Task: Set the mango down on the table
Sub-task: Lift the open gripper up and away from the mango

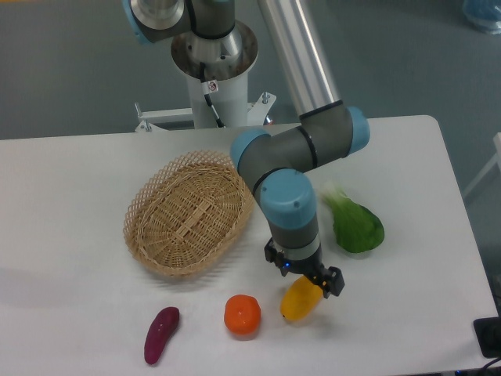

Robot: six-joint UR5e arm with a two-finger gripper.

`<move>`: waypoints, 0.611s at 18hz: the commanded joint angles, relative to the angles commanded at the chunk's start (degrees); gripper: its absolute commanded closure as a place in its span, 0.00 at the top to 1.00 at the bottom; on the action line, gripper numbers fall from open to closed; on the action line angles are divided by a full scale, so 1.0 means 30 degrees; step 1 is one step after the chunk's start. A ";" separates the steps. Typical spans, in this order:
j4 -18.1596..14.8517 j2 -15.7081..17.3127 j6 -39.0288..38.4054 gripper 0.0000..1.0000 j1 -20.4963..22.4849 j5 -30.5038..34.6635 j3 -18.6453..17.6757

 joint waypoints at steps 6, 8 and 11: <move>-0.2370 0.1316 0.1813 1.00 0.1258 -0.1609 0.0147; -0.3017 0.1640 0.2516 1.00 0.1668 -0.1816 0.0176; -0.3108 0.1904 0.3366 1.00 0.2020 -0.1992 0.0322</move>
